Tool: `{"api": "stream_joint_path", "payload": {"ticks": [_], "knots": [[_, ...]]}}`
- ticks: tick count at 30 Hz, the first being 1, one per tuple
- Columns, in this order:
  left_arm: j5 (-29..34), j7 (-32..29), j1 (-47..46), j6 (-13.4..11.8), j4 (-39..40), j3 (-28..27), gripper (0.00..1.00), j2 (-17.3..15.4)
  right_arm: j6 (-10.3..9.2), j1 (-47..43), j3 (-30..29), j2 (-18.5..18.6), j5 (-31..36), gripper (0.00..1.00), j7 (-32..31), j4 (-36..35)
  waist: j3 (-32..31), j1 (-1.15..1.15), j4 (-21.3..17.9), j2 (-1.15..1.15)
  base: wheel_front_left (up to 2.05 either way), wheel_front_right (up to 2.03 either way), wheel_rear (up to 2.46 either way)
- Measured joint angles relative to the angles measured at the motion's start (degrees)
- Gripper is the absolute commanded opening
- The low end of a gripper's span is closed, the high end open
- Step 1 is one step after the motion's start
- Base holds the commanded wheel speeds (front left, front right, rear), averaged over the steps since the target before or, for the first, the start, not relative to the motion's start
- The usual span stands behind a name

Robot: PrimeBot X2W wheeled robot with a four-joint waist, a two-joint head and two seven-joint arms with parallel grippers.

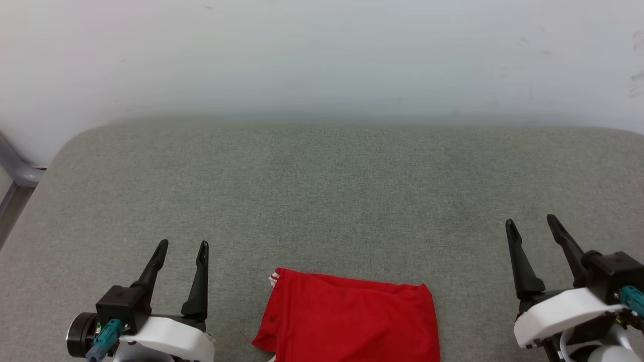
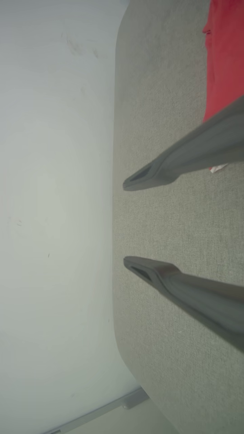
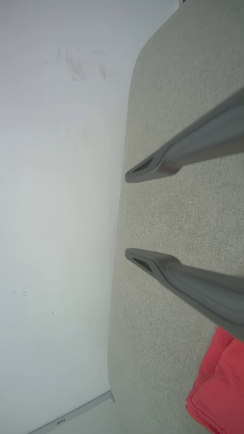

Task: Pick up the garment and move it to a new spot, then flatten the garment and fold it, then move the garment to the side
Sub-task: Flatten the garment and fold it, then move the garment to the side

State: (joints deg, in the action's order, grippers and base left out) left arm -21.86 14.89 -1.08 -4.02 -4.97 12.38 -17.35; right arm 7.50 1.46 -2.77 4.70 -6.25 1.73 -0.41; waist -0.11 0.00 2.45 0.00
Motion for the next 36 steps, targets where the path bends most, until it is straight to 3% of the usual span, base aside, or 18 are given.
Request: {"api": "stream_joint_path", "payload": {"ticks": [10,24,30,36], "knots": [[0.9,0.0,0.5,0.0,-0.3,-0.4,1.0,0.2,0.0,-7.6,-1.7,-1.6,1.7,1.0,-4.4,-11.3,-0.4,0.0,0.0,0.0,0.0,0.0,0.0],[1.6,0.0,-0.2,0.5,-0.2,-1.4,1.0,1.0,0.0,-9.7,-4.8,-1.7,-4.9,1.0,-9.1,-11.4,0.2,0.0,0.3,0.0,0.0,0.0,0.0],[2.0,0.0,-1.6,1.2,0.1,-1.9,1.0,1.6,0.0,-11.0,-7.6,-1.8,-13.1,1.0,-17.5,-6.2,1.6,0.0,1.2,0.0,0.0,0.0,0.0],[2.7,0.0,-3.2,2.7,0.1,-2.1,1.0,2.7,0.0,-11.6,-6.4,-1.8,-20.1,1.0,-31.9,-1.5,3.7,0.0,2.8,0.0,0.0,0.0,0.0]]}}
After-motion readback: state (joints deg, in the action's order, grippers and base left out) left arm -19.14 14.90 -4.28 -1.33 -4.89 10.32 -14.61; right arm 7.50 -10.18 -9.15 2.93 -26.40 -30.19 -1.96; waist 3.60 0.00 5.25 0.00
